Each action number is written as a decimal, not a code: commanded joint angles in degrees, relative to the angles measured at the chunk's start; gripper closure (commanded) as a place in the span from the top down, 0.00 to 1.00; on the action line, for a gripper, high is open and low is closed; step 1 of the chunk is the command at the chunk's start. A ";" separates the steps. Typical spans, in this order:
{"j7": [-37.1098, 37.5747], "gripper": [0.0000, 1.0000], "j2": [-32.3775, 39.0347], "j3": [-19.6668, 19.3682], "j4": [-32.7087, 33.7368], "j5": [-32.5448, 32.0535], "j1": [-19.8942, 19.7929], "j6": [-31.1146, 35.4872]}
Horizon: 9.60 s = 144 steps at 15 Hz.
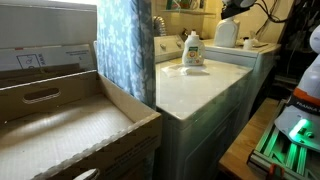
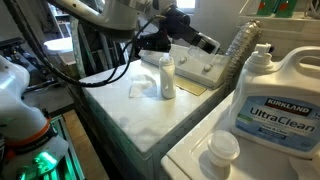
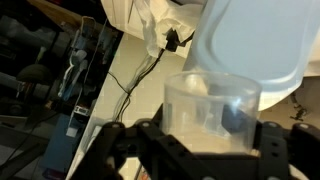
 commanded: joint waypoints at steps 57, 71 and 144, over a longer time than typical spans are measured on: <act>24.77 0.34 26.72 -3.57 25.32 -4.58 -0.87 -7.36; 36.41 0.34 22.75 -5.47 18.61 -21.32 -2.34 3.23; -3.63 1.00 3.03 -6.39 17.46 27.27 -0.70 -6.91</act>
